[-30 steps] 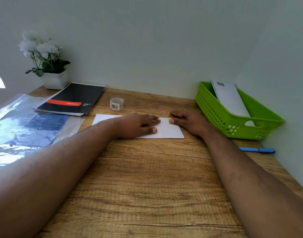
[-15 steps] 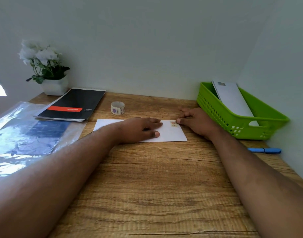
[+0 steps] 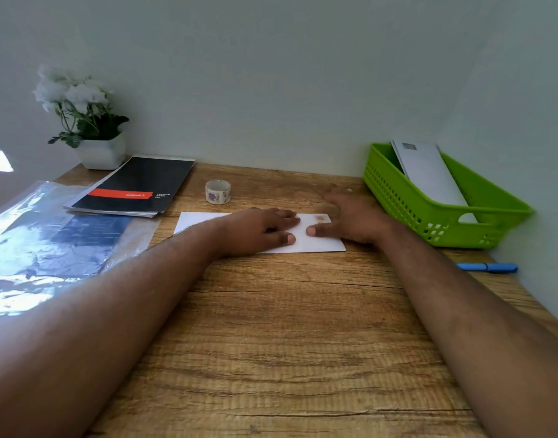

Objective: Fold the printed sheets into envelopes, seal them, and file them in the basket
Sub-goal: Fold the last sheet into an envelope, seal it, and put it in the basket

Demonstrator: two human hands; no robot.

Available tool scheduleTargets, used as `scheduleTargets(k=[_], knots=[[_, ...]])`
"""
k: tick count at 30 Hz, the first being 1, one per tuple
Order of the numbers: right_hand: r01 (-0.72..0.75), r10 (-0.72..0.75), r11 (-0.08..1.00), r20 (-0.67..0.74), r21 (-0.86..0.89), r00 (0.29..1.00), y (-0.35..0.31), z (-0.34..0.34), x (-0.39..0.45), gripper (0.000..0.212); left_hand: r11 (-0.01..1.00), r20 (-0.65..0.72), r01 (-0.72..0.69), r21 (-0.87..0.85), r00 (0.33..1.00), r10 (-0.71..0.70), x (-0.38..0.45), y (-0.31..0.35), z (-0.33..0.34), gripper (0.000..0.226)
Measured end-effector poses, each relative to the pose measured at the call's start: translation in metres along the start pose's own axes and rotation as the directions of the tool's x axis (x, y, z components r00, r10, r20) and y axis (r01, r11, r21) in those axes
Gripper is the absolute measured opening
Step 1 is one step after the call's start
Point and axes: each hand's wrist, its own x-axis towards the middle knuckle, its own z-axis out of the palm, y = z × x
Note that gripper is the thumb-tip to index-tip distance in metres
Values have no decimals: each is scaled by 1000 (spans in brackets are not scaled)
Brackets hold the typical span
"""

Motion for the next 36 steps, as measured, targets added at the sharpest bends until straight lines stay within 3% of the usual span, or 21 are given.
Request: scheduleTargets(k=[2,5,8,10,13,15,17,20,24,26,27,29,31,34,36], knots=[[32,-32,999,82,7,996,-6,-2,-4,104,998,-89,22,59,996,-17,0,1,0,59],[33,-37,998,100,45,994,-10,-3,-8,97,981,-281,112,161,957,-63,1,-4,-1,63],[-13,14,1000,112,-16,994,-8,-2,-10,89,956,-324,183,229,940,-103,3,-7,0,68],[-22,24,999,38,-30,999,-9,-3,-13,88,939,-351,232,255,927,-134,4,-4,1,74],[-54,34,994,-189,-100,981,-10,0,-14,86,959,-372,281,30,894,-250,2,-4,-3,73],[-93,50,984,-264,-154,963,-11,6,-10,82,945,-356,304,-123,875,-328,0,-6,-5,58],[-111,59,979,-281,-173,958,-11,14,-5,77,937,-363,332,-106,864,-347,-2,-5,-4,42],[-74,27,986,-295,-149,955,-15,22,0,67,936,-400,346,-69,850,-343,-3,1,-2,37],[-120,84,984,-258,-128,962,-27,28,3,76,939,-429,338,-64,840,-332,-4,2,2,36],[-163,149,986,-237,-39,960,-30,27,4,79,936,-448,349,-48,830,-333,-5,3,5,41],[-165,184,981,-232,97,955,-31,26,4,79,934,-458,354,-37,825,-331,-4,4,5,45],[-71,215,870,-245,488,945,-32,24,4,73,935,-457,349,-59,823,-336,-5,5,6,53],[98,212,641,-299,761,931,-35,20,1,66,930,-436,314,-192,822,-368,-5,5,3,47],[276,259,339,-372,899,892,-41,12,-1,59,834,-461,150,-531,774,-433,-8,1,-2,16],[252,312,215,-311,944,898,-45,8,-5,57,682,-444,34,-731,735,-513,-12,4,-8,11]])
